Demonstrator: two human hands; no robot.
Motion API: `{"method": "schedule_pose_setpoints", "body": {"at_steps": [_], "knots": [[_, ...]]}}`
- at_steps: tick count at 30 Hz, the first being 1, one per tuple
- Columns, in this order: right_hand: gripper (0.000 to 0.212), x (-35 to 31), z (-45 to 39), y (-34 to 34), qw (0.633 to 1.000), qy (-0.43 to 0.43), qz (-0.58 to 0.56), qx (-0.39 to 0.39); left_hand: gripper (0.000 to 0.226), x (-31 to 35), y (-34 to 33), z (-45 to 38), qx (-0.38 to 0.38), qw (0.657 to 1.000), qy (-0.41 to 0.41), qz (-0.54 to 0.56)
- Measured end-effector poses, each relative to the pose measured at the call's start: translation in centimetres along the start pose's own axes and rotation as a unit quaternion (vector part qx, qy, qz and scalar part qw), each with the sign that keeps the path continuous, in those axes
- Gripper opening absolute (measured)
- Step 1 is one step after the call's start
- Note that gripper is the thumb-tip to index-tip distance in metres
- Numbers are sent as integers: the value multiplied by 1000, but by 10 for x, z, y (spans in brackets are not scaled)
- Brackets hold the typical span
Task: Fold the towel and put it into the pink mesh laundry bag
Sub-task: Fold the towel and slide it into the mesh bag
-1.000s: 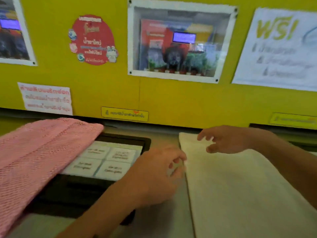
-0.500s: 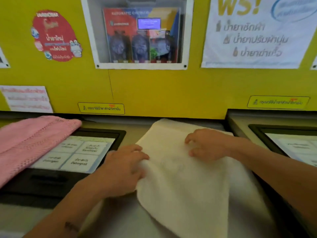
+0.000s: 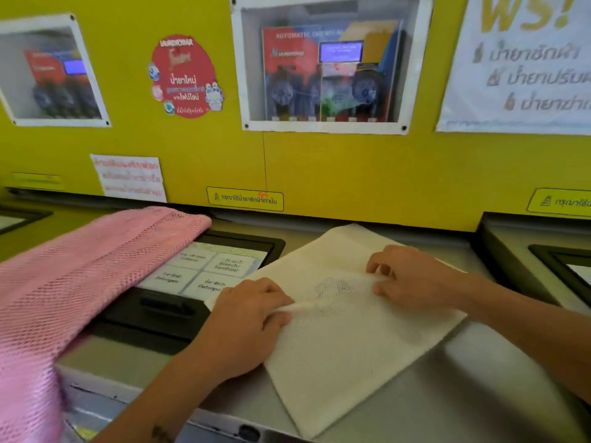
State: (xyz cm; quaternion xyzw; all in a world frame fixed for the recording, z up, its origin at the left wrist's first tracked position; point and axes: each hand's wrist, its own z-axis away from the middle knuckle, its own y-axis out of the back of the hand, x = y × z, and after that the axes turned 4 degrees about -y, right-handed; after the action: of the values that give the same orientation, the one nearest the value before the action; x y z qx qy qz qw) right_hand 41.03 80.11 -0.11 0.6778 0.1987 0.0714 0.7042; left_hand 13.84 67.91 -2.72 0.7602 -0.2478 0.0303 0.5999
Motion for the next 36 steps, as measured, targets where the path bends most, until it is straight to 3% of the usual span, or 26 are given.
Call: {"method": "schedule_pose_setpoints", "body": {"at_steps": [2, 5, 7, 9, 17, 22, 25, 27, 30, 33, 36], "knots": [[22, -4, -4, 4, 998, -32, -49, 22, 35, -8, 9, 4, -6, 1000, -14, -13], [25, -12, -10, -5, 995, -84, -19, 45, 35, -19, 28, 9, 18, 997, -51, -50], [16, -24, -12, -16, 993, -91, -28, 65, 36, -26, 42, 12, 39, 992, -81, -84], [7, -47, -15, -23, 992, -77, -45, 89, 39, -38, 56, 18, 55, 988, -94, -107], [11, -188, -64, 13, 967, 22, -70, 242, 46, -125, 127, 78, 130, 975, -79, -160], [6, -293, -115, 41, 950, 91, -79, 287, 41, -175, 177, 114, 204, 962, -22, -179], [6, -353, -151, 24, 954, 122, -115, 251, 37, -214, 187, 140, 226, 955, 29, -190], [11, -388, -172, -3, 968, 131, -102, 187, 39, -242, 185, 157, 196, 960, 95, -174], [49, -428, -182, -46, 989, 135, -16, 56, 51, -279, 169, 185, 85, 965, 206, -138], [58, -454, -172, -72, 981, 161, 49, -93, 70, -295, 155, 205, 53, 971, 214, -88], [61, -465, -156, -78, 976, 154, 101, -120, 64, -302, 154, 214, 78, 975, 197, -75]]}}
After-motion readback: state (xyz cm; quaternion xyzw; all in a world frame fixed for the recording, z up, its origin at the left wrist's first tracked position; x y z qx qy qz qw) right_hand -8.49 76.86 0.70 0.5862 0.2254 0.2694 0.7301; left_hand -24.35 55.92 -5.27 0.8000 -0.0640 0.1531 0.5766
